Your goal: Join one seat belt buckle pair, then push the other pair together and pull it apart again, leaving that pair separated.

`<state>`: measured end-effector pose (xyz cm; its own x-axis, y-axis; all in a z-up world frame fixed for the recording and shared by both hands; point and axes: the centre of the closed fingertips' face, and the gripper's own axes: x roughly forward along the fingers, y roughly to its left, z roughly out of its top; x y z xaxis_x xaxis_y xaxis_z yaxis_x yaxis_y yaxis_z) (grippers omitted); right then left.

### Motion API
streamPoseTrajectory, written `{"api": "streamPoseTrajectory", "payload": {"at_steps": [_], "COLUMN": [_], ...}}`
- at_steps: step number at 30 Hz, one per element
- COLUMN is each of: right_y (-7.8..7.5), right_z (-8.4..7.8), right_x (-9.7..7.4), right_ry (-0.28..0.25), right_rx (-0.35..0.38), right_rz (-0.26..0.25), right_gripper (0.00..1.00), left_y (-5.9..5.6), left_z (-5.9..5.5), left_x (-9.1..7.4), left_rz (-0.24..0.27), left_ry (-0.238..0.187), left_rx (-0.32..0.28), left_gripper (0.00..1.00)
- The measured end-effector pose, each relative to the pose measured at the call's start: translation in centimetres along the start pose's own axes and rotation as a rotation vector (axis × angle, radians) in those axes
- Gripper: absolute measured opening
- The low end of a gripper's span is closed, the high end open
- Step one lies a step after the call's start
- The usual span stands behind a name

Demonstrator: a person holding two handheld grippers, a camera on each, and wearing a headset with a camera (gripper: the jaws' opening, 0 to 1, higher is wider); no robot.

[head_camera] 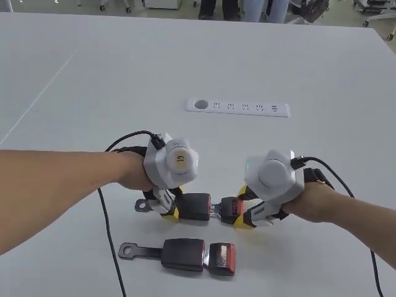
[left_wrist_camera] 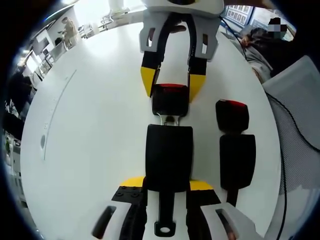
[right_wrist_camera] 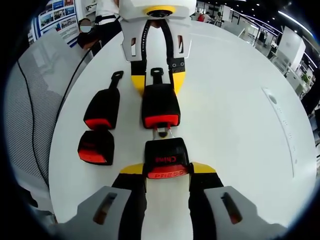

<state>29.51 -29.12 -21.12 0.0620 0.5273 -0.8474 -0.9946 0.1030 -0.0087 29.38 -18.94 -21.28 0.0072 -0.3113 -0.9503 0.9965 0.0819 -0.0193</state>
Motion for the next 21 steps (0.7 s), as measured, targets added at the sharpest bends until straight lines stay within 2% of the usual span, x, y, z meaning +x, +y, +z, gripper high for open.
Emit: {"api": "streamPoseTrajectory", "payload": {"at_steps": [6,9,12,21], "right_y": [0.0,0.0,0.1,0.0], "right_z": [0.2,0.3,0.9,1.1], "right_x": [0.1,0.1,0.6,0.8], "right_ry": [0.001,0.002,0.001,0.008], "right_rx": [0.006,0.007,0.006,0.013], "right_rz": [0.001,0.001,0.000,-0.002], "right_gripper": [0.30,0.30,0.30,0.29], "left_y": [0.2,0.2,0.1,0.0], "left_z": [-0.1,-0.1,0.0,0.1], "left_x": [0.1,0.2,0.2,0.0], "left_rz": [0.000,0.001,0.003,0.002], "left_ry": [0.015,0.012,0.011,-0.001], "left_rx": [0.011,0.009,0.009,0.019], "left_gripper": [0.29,0.29,0.29,0.28]}}
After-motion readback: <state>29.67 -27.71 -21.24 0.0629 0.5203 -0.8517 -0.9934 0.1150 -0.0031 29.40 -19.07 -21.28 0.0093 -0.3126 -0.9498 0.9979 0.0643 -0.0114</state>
